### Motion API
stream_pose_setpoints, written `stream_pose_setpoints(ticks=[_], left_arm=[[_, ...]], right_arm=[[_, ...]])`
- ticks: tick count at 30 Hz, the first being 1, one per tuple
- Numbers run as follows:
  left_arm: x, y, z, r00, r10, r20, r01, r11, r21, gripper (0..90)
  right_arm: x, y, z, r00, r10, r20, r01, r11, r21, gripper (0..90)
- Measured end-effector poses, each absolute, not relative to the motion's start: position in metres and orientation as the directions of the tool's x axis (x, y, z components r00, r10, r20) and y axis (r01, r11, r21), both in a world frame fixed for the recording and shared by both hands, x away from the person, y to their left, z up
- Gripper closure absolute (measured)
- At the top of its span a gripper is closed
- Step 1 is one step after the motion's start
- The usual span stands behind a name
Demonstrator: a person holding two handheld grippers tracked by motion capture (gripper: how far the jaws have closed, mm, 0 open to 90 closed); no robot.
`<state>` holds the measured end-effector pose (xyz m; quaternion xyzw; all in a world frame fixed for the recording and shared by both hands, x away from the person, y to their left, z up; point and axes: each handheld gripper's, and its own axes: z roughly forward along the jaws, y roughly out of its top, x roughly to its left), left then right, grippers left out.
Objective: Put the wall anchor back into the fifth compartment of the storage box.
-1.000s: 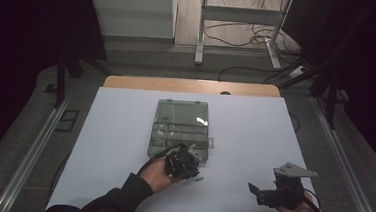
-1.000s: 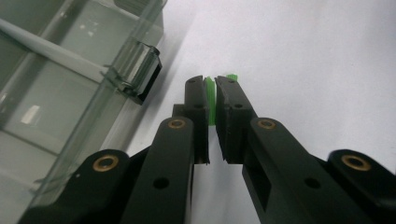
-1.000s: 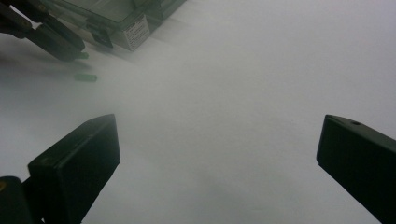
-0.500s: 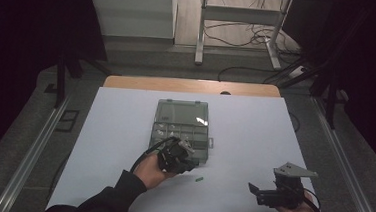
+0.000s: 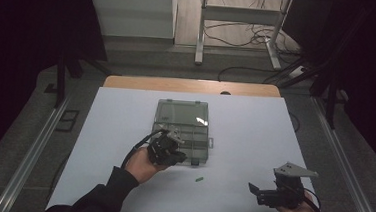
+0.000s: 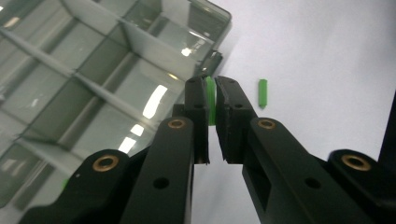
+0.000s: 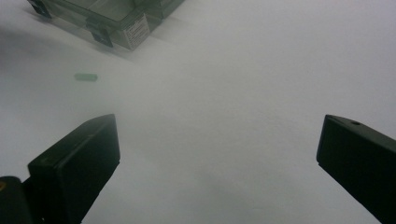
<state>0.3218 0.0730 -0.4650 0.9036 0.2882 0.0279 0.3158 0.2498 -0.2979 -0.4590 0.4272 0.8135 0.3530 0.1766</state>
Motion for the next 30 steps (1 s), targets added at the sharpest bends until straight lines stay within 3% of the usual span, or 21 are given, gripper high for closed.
stream_pose_setpoints(ticks=[30], left_arm=[[0.335,0.126,-0.459,0.742,0.663,-0.102,0.585,-0.564,0.583,83.8]], right_arm=[[0.250,-0.297,-0.459,-0.575,0.818,0.014,0.573,0.391,0.721,0.0]])
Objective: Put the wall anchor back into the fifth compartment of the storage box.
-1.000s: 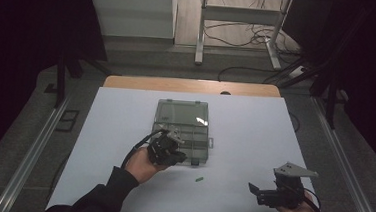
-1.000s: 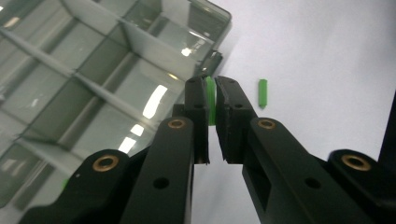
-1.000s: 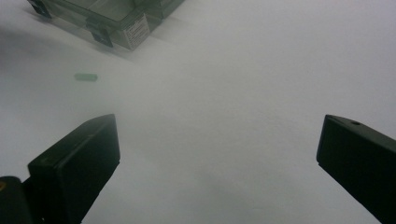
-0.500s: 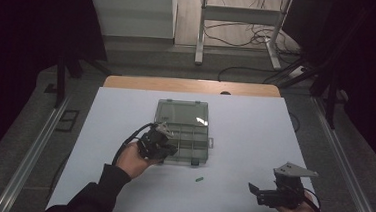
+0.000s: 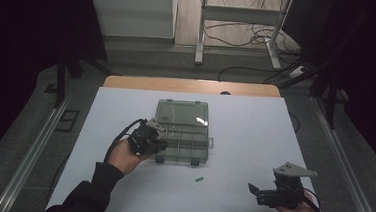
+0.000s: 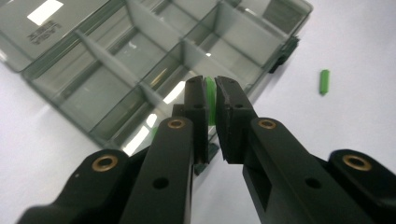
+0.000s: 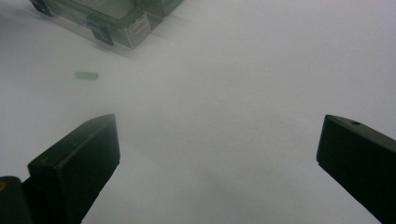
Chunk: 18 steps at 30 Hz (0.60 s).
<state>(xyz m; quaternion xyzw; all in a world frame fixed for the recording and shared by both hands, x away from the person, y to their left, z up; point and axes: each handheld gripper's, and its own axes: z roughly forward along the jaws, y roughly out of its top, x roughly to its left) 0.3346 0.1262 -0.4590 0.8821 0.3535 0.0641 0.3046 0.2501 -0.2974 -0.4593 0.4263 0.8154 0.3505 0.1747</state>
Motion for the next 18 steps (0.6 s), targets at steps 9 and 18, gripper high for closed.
stream_pose_setpoints(ticks=[9,18], left_arm=[[0.341,0.140,-0.463,0.706,0.701,-0.097,0.618,-0.544,0.568,83.8],[0.346,0.148,-0.471,0.683,0.725,-0.094,0.640,-0.531,0.555,83.7]], right_arm=[[0.250,-0.297,-0.460,-0.577,0.817,0.014,0.576,0.394,0.716,0.0],[0.251,-0.297,-0.460,-0.579,0.815,0.017,0.578,0.396,0.714,0.0]])
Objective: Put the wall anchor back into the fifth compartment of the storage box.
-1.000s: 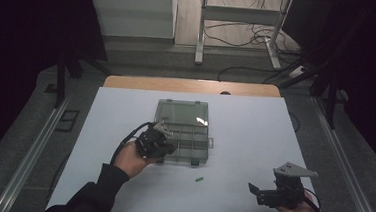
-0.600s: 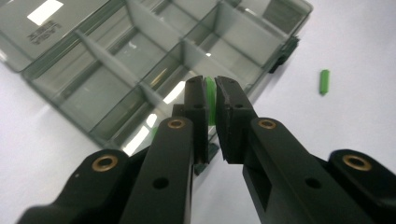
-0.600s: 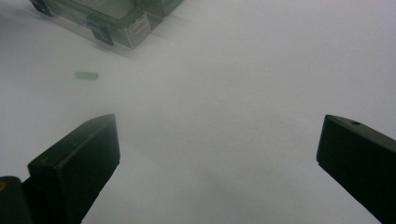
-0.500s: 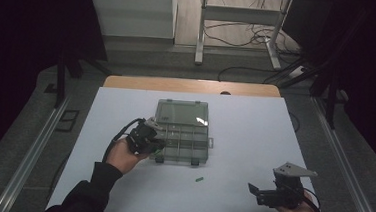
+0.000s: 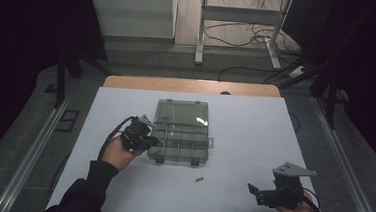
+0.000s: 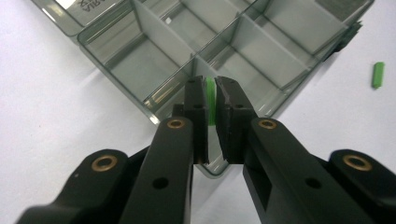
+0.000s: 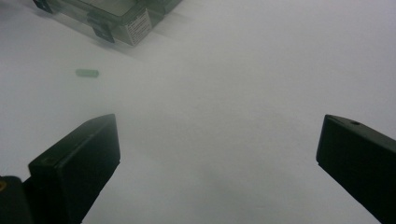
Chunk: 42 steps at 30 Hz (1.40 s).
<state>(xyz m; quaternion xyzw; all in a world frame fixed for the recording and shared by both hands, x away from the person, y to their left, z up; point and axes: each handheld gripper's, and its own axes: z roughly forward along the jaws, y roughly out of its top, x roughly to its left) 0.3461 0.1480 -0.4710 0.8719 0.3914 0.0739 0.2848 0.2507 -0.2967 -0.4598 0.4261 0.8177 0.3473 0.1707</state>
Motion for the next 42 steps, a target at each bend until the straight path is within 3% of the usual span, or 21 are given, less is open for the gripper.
stream_pose_setpoints(ticks=[11,22,42], left_arm=[[0.353,0.149,-0.482,0.662,0.744,-0.093,0.664,-0.525,0.533,83.5],[0.351,0.149,-0.476,0.661,0.744,-0.099,0.651,-0.503,0.568,78.2],[0.339,0.124,-0.462,0.708,0.691,-0.142,0.610,-0.499,0.616,49.0]], right_arm=[[0.251,-0.296,-0.460,-0.579,0.815,0.016,0.578,0.397,0.713,0.1],[0.250,-0.296,-0.460,-0.578,0.816,0.015,0.577,0.396,0.714,0.0],[0.251,-0.297,-0.460,-0.579,0.815,0.017,0.578,0.395,0.715,0.1]])
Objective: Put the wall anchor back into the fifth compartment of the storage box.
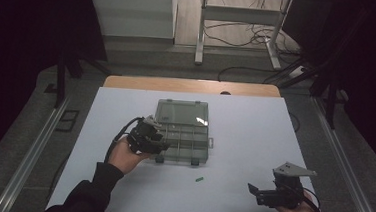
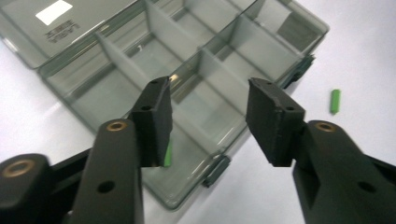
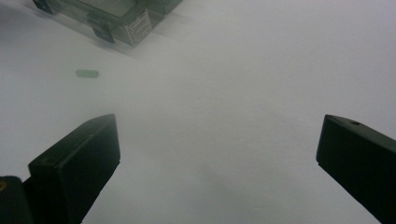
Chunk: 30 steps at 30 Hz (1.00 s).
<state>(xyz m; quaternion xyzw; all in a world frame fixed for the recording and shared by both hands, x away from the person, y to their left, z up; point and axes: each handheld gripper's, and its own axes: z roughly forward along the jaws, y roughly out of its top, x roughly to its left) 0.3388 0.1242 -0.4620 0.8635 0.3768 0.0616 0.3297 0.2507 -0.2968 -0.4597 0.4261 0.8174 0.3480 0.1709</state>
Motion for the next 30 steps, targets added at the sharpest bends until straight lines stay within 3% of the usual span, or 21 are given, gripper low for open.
stream_pose_setpoints(ticks=[8,19,30], left_arm=[[0.333,0.108,-0.461,0.740,0.660,-0.131,0.576,-0.520,0.631,33.1],[0.326,0.089,-0.460,0.772,0.624,-0.120,0.540,-0.544,0.642,20.9],[0.321,0.068,-0.463,0.791,0.590,-0.164,0.548,-0.562,0.619,5.0]], right_arm=[[0.251,-0.297,-0.460,-0.579,0.815,0.018,0.579,0.395,0.714,0.0],[0.251,-0.297,-0.460,-0.578,0.816,0.019,0.580,0.395,0.712,0.1],[0.251,-0.297,-0.460,-0.580,0.815,0.019,0.581,0.397,0.711,0.1]])
